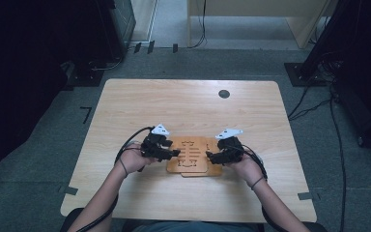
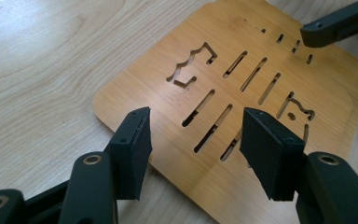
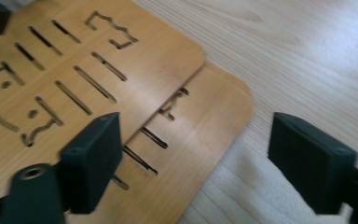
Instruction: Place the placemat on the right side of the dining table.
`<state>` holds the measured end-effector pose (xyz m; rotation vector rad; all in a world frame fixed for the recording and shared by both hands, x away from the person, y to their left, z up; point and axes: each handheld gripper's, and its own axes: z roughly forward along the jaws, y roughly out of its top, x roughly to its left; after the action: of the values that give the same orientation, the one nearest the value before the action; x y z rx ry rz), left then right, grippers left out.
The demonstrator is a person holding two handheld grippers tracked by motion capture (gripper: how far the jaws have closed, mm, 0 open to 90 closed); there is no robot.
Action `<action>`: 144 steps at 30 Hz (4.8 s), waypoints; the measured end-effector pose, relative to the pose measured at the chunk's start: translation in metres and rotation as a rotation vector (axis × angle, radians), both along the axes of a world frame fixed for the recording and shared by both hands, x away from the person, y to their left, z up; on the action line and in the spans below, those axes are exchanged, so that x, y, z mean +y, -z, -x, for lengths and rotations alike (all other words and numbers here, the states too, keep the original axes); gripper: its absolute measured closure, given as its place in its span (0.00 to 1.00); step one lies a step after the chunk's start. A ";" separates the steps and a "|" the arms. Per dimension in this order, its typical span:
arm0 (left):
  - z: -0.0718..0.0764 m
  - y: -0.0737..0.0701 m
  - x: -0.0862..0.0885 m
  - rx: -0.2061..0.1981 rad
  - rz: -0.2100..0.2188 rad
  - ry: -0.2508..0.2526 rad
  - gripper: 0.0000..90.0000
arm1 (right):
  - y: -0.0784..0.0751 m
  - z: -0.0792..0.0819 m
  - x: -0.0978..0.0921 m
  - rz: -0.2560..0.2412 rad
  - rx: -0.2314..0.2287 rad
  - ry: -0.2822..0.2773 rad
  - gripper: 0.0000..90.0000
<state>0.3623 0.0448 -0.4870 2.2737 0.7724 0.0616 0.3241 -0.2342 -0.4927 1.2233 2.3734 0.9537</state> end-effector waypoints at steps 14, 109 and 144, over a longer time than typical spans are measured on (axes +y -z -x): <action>0.001 0.004 -0.001 0.007 -0.005 0.007 0.45 | -0.004 -0.005 0.017 -0.035 0.071 -0.003 0.22; 0.002 -0.003 -0.005 0.062 0.092 0.019 0.38 | -0.096 -0.029 0.075 -0.150 0.414 0.109 0.28; -0.005 -0.005 0.007 0.063 0.125 -0.019 0.36 | -0.099 -0.047 0.110 0.053 0.586 0.054 0.76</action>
<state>0.3671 0.0517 -0.4817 2.1589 0.8080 -0.0481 0.3712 -0.1243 -0.3940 1.7210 2.7448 0.5575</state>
